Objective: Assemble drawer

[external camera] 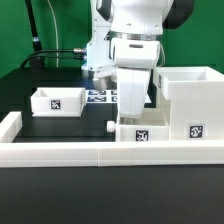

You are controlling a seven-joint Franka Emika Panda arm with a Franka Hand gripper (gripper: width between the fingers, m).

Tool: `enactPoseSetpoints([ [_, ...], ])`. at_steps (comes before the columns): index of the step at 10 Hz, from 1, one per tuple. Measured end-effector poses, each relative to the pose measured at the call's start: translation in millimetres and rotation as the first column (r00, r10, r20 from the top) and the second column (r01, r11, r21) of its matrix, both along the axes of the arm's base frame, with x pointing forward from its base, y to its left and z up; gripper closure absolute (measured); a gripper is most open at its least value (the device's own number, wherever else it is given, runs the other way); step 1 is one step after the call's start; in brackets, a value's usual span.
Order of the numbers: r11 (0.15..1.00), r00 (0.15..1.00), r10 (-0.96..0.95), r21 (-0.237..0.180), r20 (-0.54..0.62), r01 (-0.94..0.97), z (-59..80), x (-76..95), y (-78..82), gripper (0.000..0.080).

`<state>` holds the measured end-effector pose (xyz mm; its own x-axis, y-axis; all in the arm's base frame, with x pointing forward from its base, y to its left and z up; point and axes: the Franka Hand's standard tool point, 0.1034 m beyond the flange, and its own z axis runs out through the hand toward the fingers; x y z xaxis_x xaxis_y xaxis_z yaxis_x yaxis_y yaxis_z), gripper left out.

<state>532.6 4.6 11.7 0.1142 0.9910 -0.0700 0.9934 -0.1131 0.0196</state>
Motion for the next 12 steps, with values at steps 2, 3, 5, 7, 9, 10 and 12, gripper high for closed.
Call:
enactPoseSetpoints([
  [2, 1.0, 1.0, -0.006, 0.001, 0.002, 0.006, -0.3, -0.4, -2.1, 0.0757],
  [3, 1.0, 1.0, -0.006, 0.001, 0.002, 0.006, -0.3, -0.4, -2.5, 0.0757],
  [5, 1.0, 1.0, 0.005, -0.001, 0.002, -0.005, -0.6, -0.5, -3.1, 0.0757],
  [7, 1.0, 1.0, 0.003, -0.001, 0.002, -0.003, -0.6, -0.5, -3.7, 0.0757],
  [9, 1.0, 1.0, 0.017, -0.007, -0.005, -0.017, -0.4, -0.3, -1.0, 0.0757],
  [10, 1.0, 1.0, 0.015, -0.012, -0.015, -0.016, -0.8, -0.4, -0.3, 0.0757],
  [12, 1.0, 0.999, 0.018, -0.024, -0.034, -0.019, -0.2, 2.6, -2.6, 0.0757],
])
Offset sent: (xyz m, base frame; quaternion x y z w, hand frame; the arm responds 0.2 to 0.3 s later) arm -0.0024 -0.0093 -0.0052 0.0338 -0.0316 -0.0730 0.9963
